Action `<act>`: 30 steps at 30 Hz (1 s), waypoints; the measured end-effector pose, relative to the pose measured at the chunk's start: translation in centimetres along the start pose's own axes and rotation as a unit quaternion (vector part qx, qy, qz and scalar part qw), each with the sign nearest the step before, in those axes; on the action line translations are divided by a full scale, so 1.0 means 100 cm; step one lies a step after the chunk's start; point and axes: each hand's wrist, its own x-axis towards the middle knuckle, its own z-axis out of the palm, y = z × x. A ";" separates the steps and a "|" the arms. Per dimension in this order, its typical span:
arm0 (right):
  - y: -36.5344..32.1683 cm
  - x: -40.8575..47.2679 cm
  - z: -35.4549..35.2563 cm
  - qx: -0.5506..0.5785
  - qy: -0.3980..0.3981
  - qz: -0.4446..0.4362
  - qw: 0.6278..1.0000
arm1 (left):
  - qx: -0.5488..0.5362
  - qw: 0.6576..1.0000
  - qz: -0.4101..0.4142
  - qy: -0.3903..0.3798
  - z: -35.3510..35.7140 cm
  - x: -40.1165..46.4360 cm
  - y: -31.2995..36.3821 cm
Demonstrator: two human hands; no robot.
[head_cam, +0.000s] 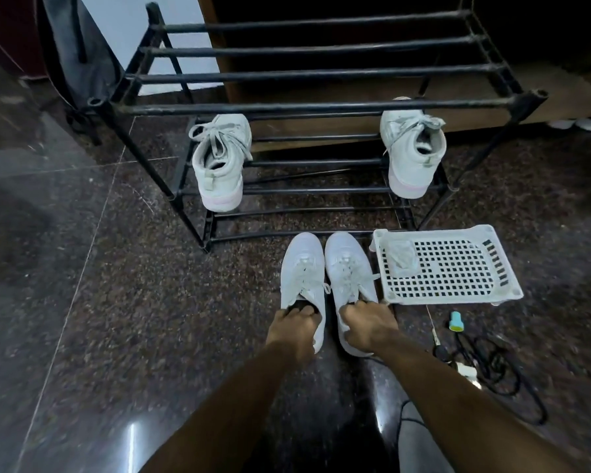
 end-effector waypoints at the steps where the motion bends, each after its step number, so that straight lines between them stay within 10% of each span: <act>1: 0.000 0.002 0.002 0.006 -0.010 0.000 1.000 | -0.012 1.000 0.004 -0.022 0.001 0.002 0.000; 7: 0.006 0.001 -0.010 0.049 -0.022 -0.013 0.999 | -0.093 0.994 0.018 -0.051 -0.006 0.003 -0.004; 16: 0.070 0.000 -0.149 0.058 0.398 0.056 0.914 | -0.067 0.911 -0.016 0.407 -0.152 0.002 -0.050; 30: 0.105 0.034 -0.192 -0.039 0.266 0.199 0.942 | 0.125 0.929 -0.246 0.245 -0.203 0.015 -0.120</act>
